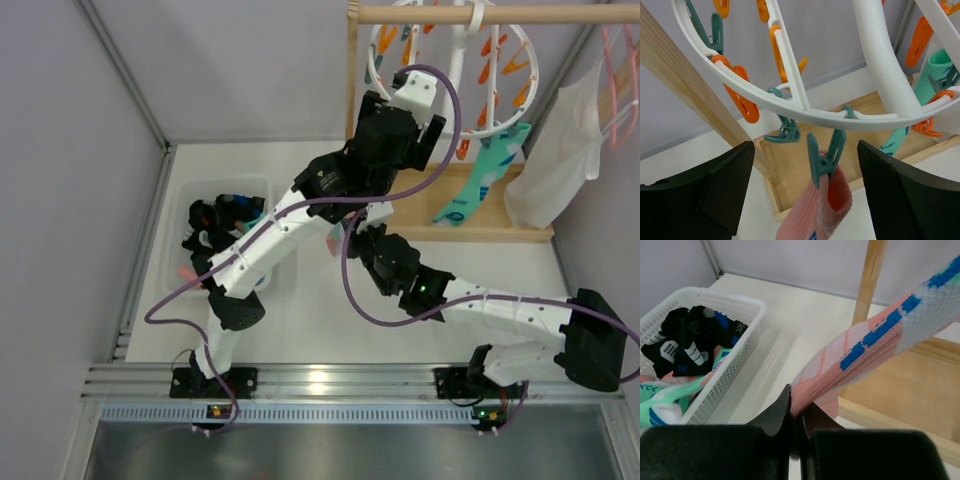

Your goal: Remove the socks clipped to the hanger

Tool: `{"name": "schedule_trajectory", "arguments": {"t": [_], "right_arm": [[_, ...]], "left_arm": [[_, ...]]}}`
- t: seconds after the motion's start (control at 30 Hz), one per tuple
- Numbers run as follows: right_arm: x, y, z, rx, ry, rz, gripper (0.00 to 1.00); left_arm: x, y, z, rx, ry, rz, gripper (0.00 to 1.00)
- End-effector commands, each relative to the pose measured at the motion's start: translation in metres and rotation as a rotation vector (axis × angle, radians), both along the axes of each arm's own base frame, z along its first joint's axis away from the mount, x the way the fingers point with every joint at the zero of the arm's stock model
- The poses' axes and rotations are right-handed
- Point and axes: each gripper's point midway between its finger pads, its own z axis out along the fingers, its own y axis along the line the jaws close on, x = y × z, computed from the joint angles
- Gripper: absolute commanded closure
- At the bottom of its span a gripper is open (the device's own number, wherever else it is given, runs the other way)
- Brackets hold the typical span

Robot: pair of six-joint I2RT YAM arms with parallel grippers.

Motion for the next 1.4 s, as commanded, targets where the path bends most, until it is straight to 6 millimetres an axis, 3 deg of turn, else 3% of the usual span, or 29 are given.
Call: {"name": "schedule_trajectory", "arguments": {"t": [0.0, 0.37, 0.63, 0.7, 0.87, 1.03, 1.07, 1.13, 1.17, 1.2, 1.27, 1.3, 1.37], "right_arm": [[-0.005, 0.015, 0.014, -0.004, -0.014, 0.038, 1.00], [-0.007, 0.027, 0.021, -0.010, -0.027, 0.075, 1.00], [-0.009, 0.033, 0.015, -0.010, -0.023, 0.098, 1.00], [-0.010, 0.034, 0.012, -0.013, -0.018, 0.106, 1.00], [-0.015, 0.026, -0.004, 0.002, -0.009, 0.104, 1.00], [-0.022, 0.012, -0.017, 0.021, 0.011, 0.098, 1.00], [-0.026, 0.007, -0.029, 0.009, 0.026, 0.101, 1.00], [-0.033, -0.003, -0.029, 0.029, 0.028, 0.111, 1.00], [-0.038, -0.009, -0.044, 0.019, 0.050, 0.118, 1.00], [-0.043, -0.017, -0.037, 0.043, 0.039, 0.127, 1.00], [-0.054, -0.025, -0.053, 0.015, 0.059, 0.172, 1.00], [-0.059, -0.033, -0.054, 0.008, 0.066, 0.184, 1.00], [-0.067, -0.041, -0.066, -0.012, 0.096, 0.211, 1.00]], "left_arm": [[0.002, -0.001, 0.009, 0.006, -0.045, 0.021, 0.13], [0.015, -0.001, -0.009, 0.085, -0.051, 0.065, 0.26], [0.022, -0.012, -0.013, 0.074, -0.055, 0.025, 0.51], [0.024, -0.013, -0.012, 0.066, -0.060, 0.019, 0.53], [0.030, -0.009, -0.011, 0.040, -0.053, 0.028, 0.88], [0.030, -0.009, -0.011, 0.029, -0.047, 0.024, 0.93], [0.030, -0.008, -0.011, 0.030, -0.045, 0.024, 0.93], [0.028, -0.008, -0.011, 0.022, -0.037, 0.017, 0.93], [0.027, -0.007, -0.010, 0.014, -0.037, 0.018, 0.93], [0.026, -0.006, -0.009, 0.009, -0.034, 0.014, 0.89], [0.021, -0.004, -0.008, -0.005, -0.022, 0.000, 0.82], [0.020, -0.003, -0.008, -0.002, -0.019, -0.002, 0.72], [0.012, 0.004, -0.005, -0.041, 0.000, 0.000, 0.61]]}}
